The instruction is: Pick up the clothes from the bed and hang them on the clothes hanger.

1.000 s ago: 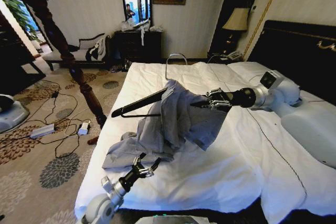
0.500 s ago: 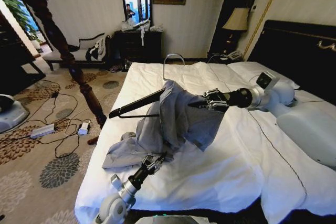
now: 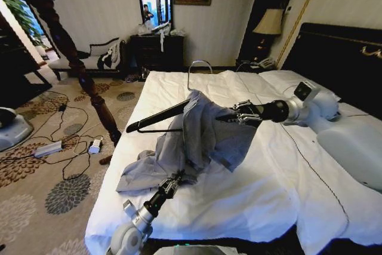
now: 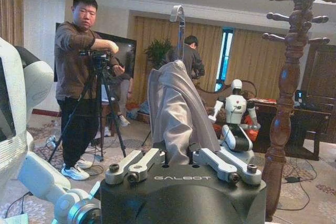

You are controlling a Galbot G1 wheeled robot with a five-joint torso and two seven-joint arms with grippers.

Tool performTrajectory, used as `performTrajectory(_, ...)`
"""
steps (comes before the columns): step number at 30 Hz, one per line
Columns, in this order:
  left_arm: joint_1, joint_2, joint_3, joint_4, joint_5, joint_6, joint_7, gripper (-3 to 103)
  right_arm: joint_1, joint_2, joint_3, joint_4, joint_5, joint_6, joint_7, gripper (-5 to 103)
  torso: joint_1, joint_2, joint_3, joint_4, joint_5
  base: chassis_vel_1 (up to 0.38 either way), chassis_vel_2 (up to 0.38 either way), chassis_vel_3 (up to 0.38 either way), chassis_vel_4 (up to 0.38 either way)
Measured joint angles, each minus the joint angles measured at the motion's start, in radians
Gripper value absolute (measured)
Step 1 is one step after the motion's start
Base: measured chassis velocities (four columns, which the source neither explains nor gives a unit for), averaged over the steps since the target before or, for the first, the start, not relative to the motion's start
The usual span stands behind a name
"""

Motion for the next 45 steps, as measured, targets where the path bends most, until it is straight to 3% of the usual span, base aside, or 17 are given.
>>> performTrajectory(3,0.015,0.011,-0.013,-0.021,-0.002,0.000,0.000,0,-0.002,-0.005,0.004,-0.003,0.003,0.002,0.003,16,0.000,0.000,0.000,0.0000,0.0000,0.000,0.000,0.000,0.000)
performTrajectory(12,0.029,0.047,-0.090,-0.093,-0.050,0.003,-0.013,0,-0.022,-0.009,0.014,-0.006,0.014,0.005,0.025,16,0.000,0.000,0.000,0.0001,-0.0001,0.000,0.000,0.000,0.000)
performTrajectory(18,-0.047,0.102,-0.260,-0.113,-0.194,0.045,-0.019,0,-0.049,0.009,0.007,-0.008,0.079,0.025,0.063,16,0.000,0.000,0.000,-0.0001,-0.0002,0.000,0.000,0.000,0.000)
performTrajectory(20,-0.091,0.144,-0.354,-0.083,-0.280,0.074,0.043,0,-0.055,0.020,-0.003,-0.006,0.127,0.037,0.078,16,0.000,0.000,0.000,0.0001,-0.0002,0.000,0.000,0.000,0.000)
performTrajectory(22,-0.097,0.152,-0.372,-0.075,-0.294,0.080,0.059,0,-0.055,0.021,-0.005,-0.005,0.139,0.040,0.084,16,0.000,0.000,0.000,0.0000,-0.0002,0.000,0.000,0.000,0.000)
performTrajectory(25,-0.143,0.205,-0.480,-0.031,-0.378,0.123,0.149,0,-0.057,0.020,-0.018,0.017,0.218,0.066,0.132,16,0.000,0.000,0.000,0.0002,-0.0003,0.000,0.000,0.000,0.000)
performTrajectory(30,-0.200,0.271,-0.558,-0.009,-0.450,0.170,0.210,0,-0.052,0.010,-0.023,0.017,0.187,0.080,0.144,16,0.000,0.000,0.000,0.0000,-0.0002,0.000,0.000,0.000,0.000)
performTrajectory(38,-0.305,0.389,-0.580,0.050,-0.519,0.210,0.239,0,-0.066,0.012,-0.032,0.006,0.114,0.093,0.135,16,0.000,0.000,0.000,-0.0001,-0.0002,0.000,0.000,0.000,0.000)
performTrajectory(45,-0.424,0.489,-0.527,0.105,-0.576,0.231,0.228,0,-0.079,0.035,-0.041,-0.015,0.054,0.105,0.099,16,0.000,0.000,0.000,0.0000,-0.0002,0.000,0.000,0.000,0.000)
